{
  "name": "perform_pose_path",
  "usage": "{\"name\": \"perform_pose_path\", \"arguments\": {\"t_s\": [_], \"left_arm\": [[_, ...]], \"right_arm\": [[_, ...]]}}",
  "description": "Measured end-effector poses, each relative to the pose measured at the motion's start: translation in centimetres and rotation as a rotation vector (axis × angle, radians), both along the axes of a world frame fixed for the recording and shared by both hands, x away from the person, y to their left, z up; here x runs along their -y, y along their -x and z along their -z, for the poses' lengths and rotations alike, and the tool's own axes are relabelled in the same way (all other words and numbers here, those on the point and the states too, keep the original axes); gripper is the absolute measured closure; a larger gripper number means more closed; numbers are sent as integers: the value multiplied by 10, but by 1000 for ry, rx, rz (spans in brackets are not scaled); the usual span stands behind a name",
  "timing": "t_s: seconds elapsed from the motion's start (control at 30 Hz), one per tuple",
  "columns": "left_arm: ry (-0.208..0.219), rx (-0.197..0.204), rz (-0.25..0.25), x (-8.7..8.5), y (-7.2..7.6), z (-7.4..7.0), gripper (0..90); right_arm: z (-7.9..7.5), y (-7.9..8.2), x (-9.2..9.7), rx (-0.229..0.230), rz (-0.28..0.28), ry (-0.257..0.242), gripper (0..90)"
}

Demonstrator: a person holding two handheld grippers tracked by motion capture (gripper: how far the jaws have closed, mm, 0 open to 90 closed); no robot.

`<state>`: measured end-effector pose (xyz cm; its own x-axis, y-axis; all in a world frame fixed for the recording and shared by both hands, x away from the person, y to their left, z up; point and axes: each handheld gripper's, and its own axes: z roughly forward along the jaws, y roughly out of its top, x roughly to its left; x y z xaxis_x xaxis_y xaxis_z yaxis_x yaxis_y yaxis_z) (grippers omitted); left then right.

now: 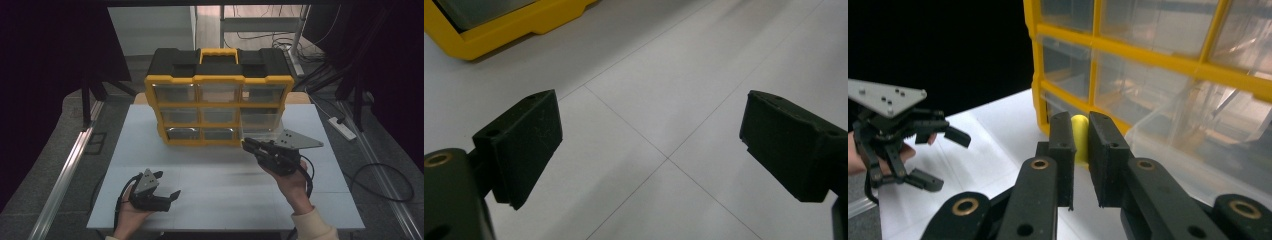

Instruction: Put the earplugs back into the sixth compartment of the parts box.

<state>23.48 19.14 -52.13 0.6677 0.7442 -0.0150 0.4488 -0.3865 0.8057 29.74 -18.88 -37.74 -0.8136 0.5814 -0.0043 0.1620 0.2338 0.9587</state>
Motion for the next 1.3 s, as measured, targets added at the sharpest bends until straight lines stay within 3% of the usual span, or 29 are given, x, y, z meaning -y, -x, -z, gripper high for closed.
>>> {"name": "perform_pose_path", "arguments": {"t_s": [0.33,0.73,1.0,1.23,1.27,1.3], "left_arm": [[2,1,-3,0,0,-1,97],[4,4,-7,0,0,0,96],[-1,2,-5,0,0,0,96],[0,1,-1,0,-1,0,96],[0,2,-1,0,0,0,96],[1,3,-1,1,0,0,96]], "right_arm": [[-25,-16,9,25,44,-17,809],[-30,-49,27,-28,130,-53,810],[-28,-63,27,-32,178,-15,807],[-23,-65,23,-34,183,42,792],[-22,-65,23,-32,180,45,762],[-22,-65,22,-29,176,47,665]]}}
